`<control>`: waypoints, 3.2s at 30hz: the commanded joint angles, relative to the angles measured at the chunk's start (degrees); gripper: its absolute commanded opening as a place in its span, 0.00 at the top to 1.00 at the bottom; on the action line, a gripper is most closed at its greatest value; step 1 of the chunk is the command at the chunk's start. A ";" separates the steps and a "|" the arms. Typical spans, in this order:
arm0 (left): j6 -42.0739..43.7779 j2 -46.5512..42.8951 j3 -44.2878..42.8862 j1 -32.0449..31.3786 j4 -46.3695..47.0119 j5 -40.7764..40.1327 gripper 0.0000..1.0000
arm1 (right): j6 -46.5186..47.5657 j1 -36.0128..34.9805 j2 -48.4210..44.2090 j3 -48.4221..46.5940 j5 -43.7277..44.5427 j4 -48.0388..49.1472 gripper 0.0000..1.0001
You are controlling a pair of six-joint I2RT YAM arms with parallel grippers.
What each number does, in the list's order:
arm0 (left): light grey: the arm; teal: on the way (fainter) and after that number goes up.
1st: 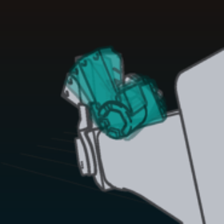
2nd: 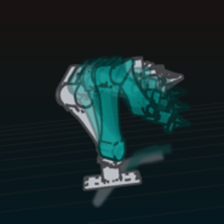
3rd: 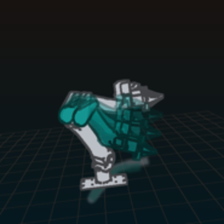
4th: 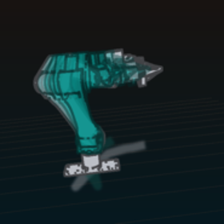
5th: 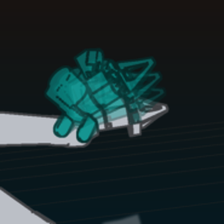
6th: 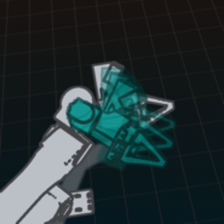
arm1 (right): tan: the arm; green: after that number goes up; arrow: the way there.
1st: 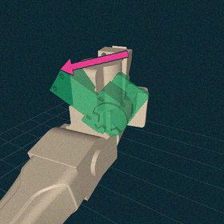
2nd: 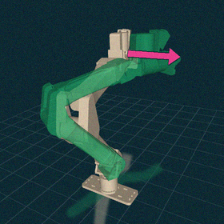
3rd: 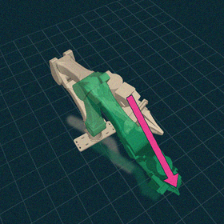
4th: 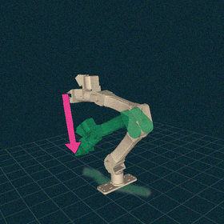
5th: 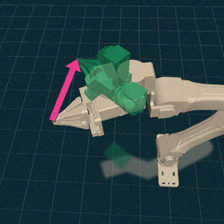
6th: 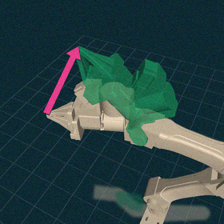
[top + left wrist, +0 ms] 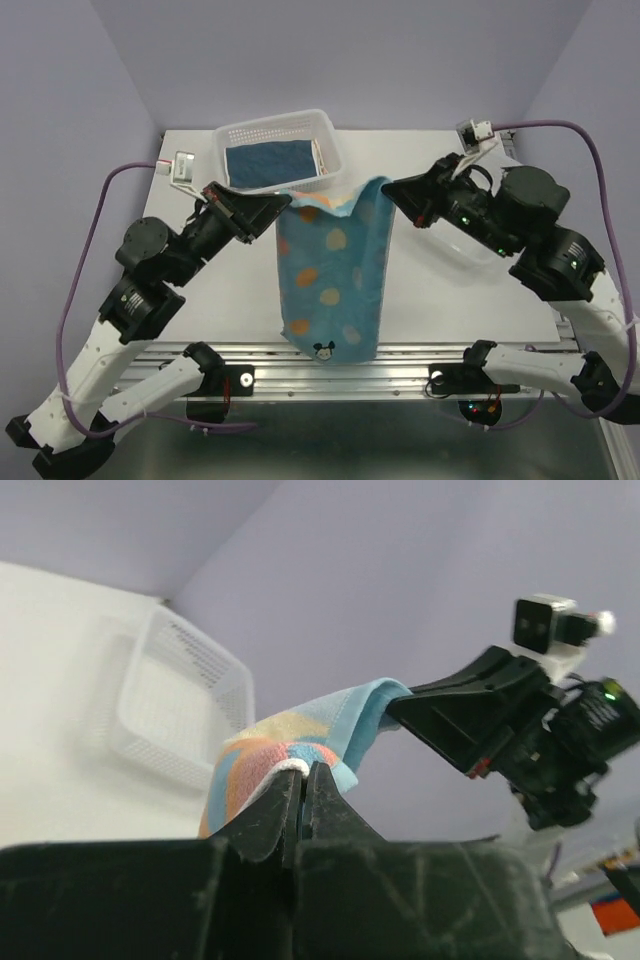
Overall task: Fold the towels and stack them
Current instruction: Flatten out the crumpled towel, then fold the towel
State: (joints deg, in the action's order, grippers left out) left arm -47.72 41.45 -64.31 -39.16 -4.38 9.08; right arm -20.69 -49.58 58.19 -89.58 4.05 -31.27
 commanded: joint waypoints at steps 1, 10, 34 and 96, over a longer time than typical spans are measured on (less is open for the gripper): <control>2.72 5.12 1.38 0.04 0.95 -15.20 1.00 | 6.78 -0.16 6.39 1.68 20.00 1.37 0.99; 4.57 19.51 3.23 13.71 8.23 -11.48 1.00 | 18.84 10.28 18.69 5.91 13.65 12.45 0.99; 9.49 43.99 1.90 24.65 18.00 7.18 1.00 | 25.35 22.60 31.13 11.52 -9.13 17.38 0.98; -0.70 0.74 49.99 21.23 -10.20 14.56 0.51 | -5.68 4.23 2.01 66.37 -26.11 26.08 0.44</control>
State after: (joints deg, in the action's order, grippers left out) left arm -49.52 44.03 -13.61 -17.67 -11.90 23.51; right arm -24.45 -44.40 60.64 -25.17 -19.66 -10.20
